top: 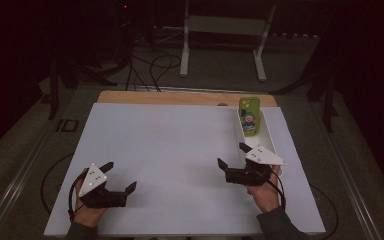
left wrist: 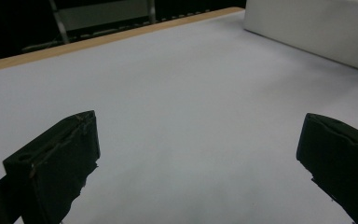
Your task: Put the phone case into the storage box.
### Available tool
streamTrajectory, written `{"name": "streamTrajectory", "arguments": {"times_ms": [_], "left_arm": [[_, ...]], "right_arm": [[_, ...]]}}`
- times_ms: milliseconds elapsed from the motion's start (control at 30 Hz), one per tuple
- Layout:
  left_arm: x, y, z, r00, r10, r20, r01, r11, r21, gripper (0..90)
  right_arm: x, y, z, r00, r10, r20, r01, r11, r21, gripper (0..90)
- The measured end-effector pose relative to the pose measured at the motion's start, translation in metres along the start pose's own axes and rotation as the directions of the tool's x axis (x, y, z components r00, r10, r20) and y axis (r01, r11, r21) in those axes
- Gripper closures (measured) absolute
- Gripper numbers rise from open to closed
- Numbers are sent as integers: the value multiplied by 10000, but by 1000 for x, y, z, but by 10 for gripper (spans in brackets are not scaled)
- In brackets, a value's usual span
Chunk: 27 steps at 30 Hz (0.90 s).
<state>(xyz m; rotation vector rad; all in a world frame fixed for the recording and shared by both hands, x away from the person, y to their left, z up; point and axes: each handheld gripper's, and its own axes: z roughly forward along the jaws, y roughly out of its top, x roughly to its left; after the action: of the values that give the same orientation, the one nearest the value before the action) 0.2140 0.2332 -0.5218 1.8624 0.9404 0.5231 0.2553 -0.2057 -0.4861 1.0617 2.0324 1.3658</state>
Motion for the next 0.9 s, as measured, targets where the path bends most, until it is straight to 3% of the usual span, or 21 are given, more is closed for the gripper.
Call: {"name": "streamTrajectory", "arguments": {"times_ms": [100,533,900], "left_arm": [[1,0,-1,10000,-15,4,15,10000,-55,0],[5,-1,-8,9999,56,155,-52,9996,-265,0],[9,-3,-18,9998,46,184,-36,9983,-579,0]], "right_arm": [[-1,-7,-8,10000,47,-8,-47,9997,-226,93],[-6,-34,-23,9992,304,240,-296,9991,-295,90],[-9,-47,-35,9978,178,631,-147,9987,-483,90]]}}
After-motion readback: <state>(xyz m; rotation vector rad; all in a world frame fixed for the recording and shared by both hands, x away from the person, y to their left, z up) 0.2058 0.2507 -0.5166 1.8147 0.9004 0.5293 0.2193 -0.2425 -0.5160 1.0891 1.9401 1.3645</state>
